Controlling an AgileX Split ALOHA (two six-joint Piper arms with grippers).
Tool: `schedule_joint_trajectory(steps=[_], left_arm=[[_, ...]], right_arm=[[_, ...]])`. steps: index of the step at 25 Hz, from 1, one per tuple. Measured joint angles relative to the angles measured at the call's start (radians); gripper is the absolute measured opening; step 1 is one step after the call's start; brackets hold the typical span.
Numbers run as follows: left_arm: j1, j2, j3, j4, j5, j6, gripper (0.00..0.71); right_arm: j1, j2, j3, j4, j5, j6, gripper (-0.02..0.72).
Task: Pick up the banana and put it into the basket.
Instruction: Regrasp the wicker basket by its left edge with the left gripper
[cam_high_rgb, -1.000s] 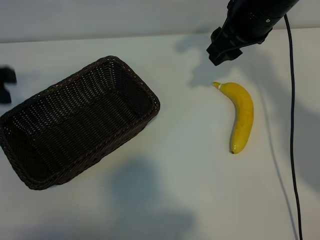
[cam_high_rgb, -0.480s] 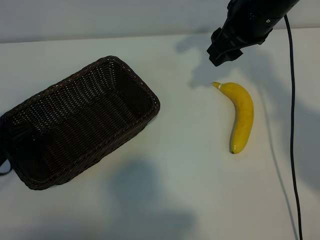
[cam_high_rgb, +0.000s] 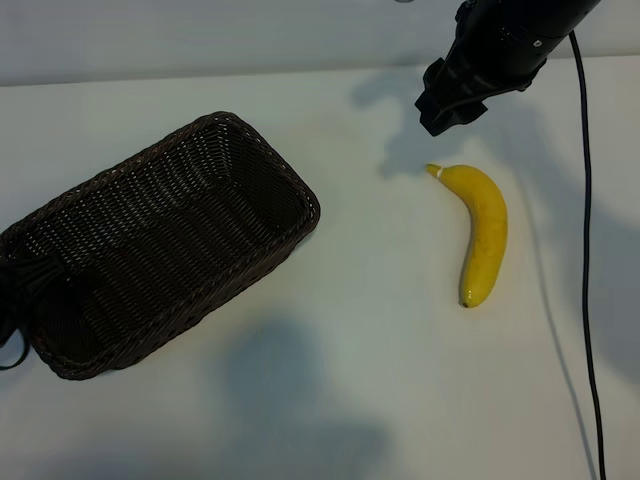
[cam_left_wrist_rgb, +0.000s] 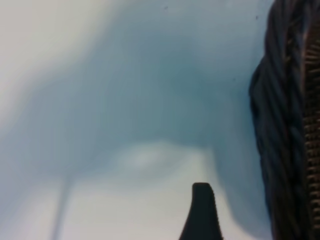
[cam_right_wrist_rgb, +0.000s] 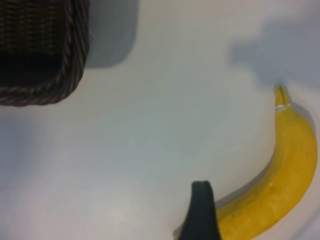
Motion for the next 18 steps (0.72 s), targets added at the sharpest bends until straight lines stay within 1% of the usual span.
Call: schedule_joint_trajectory(steps=[9, 15, 16, 17, 18], left_arm=[[0.0, 0.19, 0.0, -0.011, -0.138, -0.023, 0.595], [0.0, 0.246, 0.0, -0.05, -0.202, -0.028, 0.585], [0.0, 0.246, 0.0, -0.056, -0.206, -0.03, 0.568], [0.0, 0.247, 0.0, -0.059, -0.207, -0.03, 0.529], [0.0, 0.247, 0.001, -0.06, -0.208, -0.03, 0.47]], right_arm=[[0.0, 0.0, 0.0, 0.0, 0.017, -0.001, 0.585], [0.0, 0.0, 0.0, 0.0, 0.02, 0.0, 0.585], [0.0, 0.0, 0.0, 0.0, 0.021, 0.001, 0.585], [0.0, 0.0, 0.0, 0.0, 0.021, 0.001, 0.585], [0.0, 0.0, 0.0, 0.0, 0.021, 0.002, 0.585]])
